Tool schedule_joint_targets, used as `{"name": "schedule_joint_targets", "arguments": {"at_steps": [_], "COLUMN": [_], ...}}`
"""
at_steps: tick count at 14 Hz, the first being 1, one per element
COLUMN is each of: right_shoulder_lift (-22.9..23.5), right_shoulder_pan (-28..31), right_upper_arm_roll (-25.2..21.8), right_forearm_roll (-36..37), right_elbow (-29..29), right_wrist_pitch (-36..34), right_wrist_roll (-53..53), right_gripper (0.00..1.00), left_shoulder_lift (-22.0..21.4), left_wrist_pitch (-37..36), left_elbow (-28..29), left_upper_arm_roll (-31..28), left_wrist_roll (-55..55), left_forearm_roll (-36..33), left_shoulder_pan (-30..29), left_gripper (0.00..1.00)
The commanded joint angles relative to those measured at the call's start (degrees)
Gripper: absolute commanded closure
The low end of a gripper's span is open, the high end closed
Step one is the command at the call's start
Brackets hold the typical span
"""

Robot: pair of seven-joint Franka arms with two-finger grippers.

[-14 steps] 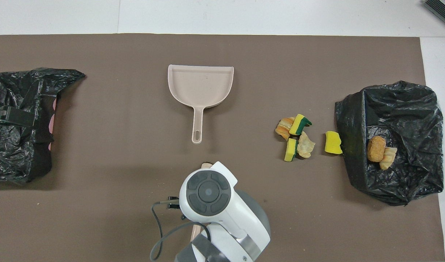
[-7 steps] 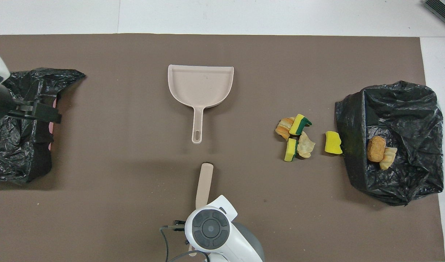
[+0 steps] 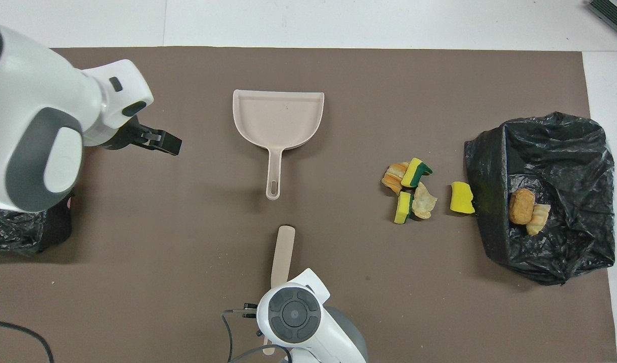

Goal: Sweep and dump trash in bin

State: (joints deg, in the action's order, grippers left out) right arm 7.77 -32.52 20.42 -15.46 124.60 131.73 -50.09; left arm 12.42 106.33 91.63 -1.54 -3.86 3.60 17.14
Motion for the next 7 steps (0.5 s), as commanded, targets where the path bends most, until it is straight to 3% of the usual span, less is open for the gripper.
{"name": "schedule_joint_targets", "arguments": {"at_steps": [1, 3, 7], "right_shoulder_lift": [-1.78, -5.99, -15.84], "right_shoulder_pan": [2.44, 5.26, 16.49], "right_upper_arm_roll": [-0.30, -0.30, -0.38], "right_forearm_roll": [-0.71, -0.62, 2.68], "right_elbow": [-0.93, -0.94, -0.67], "right_wrist_pitch": [-1.99, -7.08, -24.90], "right_wrist_roll": [0.43, 1.21, 8.41], "right_gripper": [1.00, 1.00, 1.00], "left_shoulder_lift": [8.20, 11.13, 13.86], "left_wrist_pitch": [0.45, 3.60, 7.74], "left_elbow": [-7.67, -9.01, -8.75], "left_upper_arm_roll": [-1.00, -1.00, -0.92], "left_wrist_roll": [4.19, 10.34, 14.04], "left_forearm_roll": [-1.75, -2.64, -3.07], "left_shoulder_pan": [4.29, 6.93, 10.01], "left_gripper": [0.00, 0.00, 0.00]}}
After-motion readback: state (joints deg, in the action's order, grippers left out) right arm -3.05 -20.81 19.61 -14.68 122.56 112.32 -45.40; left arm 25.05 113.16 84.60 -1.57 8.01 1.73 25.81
